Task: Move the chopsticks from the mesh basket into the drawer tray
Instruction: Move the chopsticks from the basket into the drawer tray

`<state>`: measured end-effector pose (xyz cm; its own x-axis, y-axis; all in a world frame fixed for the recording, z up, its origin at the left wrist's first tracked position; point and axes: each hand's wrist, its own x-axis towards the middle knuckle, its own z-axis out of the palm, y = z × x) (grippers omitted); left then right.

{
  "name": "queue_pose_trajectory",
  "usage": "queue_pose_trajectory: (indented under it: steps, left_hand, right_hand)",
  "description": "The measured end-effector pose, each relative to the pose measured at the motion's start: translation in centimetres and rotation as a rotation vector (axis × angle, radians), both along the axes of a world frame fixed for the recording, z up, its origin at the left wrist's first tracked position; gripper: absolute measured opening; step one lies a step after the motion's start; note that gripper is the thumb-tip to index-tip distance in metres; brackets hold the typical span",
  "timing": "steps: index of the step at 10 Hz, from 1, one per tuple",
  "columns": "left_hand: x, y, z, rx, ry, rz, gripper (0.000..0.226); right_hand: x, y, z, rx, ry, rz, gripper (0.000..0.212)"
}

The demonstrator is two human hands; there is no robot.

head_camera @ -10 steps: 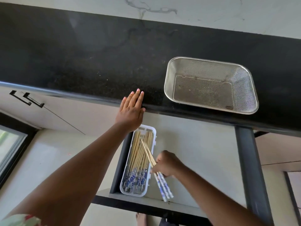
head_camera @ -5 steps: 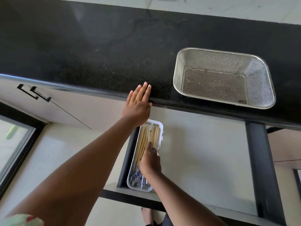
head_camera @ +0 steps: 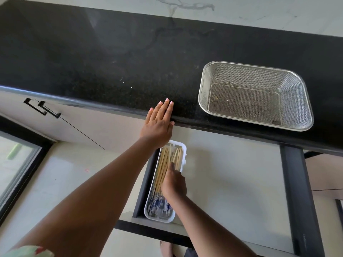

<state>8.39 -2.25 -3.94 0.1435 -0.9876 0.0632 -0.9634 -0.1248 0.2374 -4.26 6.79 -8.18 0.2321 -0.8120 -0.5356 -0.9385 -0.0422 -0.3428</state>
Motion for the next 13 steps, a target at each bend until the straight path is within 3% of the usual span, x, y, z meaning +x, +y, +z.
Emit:
queue_pose_trajectory:
  steps: [2,6,8,9,11,13]
  left_hand:
    - [-0.1,0.0,0.0,0.006,0.005,-0.002,0.061]
    - [0.0,0.0,0.2,0.011,0.014,-0.005,0.061]
    - [-0.1,0.0,0.4,0.026,0.021,-0.006,0.061]
    - [0.0,0.0,0.5,0.03,0.022,-0.01,0.061]
    - [0.0,0.0,0.3,0.029,0.017,-0.008,0.061]
    - [0.0,0.0,0.1,0.02,0.011,-0.011,0.061]
  right_hand:
    - [-0.3,0.8,0.1,0.048,-0.015,-0.034,0.054]
    - [0.1,2.5,-0.1,-0.005,0.025,0.054,0.064]
    - [0.4,2.7,-0.4,0.011,-0.035,0.233,0.07]
    - [-0.1,2.7,-0.5,-0.026,-0.05,0.317,0.058]
    - [-0.1,3.3,-0.6,-0.115,-0.031,0.37,0.062]
    - [-1.0,3.8,-1.2,-0.129,-0.067,0.583,0.053]
